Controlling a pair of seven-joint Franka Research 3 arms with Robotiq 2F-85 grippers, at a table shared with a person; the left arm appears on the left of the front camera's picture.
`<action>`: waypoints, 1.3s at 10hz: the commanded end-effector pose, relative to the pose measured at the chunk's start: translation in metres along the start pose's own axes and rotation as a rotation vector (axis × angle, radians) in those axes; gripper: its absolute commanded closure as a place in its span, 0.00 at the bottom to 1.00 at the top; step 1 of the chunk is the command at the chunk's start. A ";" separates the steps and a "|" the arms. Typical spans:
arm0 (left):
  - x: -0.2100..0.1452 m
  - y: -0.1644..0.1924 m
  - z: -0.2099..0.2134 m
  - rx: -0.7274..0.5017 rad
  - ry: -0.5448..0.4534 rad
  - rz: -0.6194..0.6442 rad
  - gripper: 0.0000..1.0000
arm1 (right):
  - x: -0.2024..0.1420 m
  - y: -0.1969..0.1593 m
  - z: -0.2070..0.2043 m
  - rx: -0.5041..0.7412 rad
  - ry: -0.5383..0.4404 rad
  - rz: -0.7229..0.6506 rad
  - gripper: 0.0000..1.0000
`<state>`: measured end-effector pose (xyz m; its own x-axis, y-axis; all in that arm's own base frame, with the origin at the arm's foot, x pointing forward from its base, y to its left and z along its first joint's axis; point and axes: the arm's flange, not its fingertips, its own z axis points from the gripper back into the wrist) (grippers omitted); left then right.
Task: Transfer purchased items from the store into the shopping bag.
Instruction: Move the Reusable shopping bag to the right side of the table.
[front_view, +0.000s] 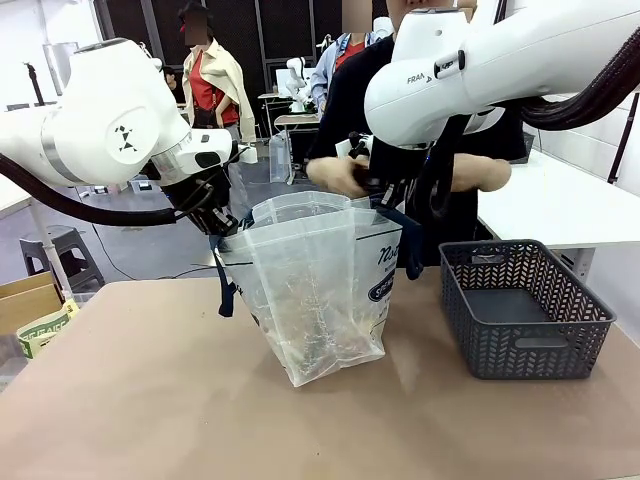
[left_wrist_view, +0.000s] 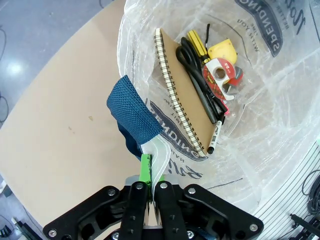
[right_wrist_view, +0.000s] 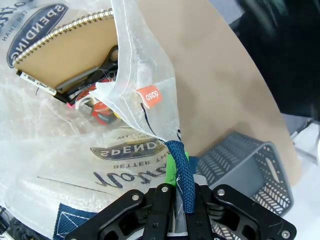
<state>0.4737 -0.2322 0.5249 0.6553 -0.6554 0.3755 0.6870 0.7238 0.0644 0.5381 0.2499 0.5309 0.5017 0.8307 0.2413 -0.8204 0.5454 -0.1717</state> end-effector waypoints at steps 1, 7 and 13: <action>-0.002 0.003 0.002 0.005 0.004 0.001 1.00 | -0.001 -0.003 0.000 0.000 0.003 -0.004 1.00; -0.002 0.003 0.002 0.005 0.004 0.001 1.00 | -0.001 -0.003 0.000 0.000 0.003 -0.004 1.00; -0.002 0.003 0.002 0.005 0.004 0.001 1.00 | -0.001 -0.003 0.000 0.000 0.003 -0.004 1.00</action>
<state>0.4738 -0.2324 0.5246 0.6554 -0.6556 0.3749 0.6872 0.7237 0.0641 0.5382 0.2501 0.5305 0.5016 0.8309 0.2408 -0.8207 0.5451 -0.1712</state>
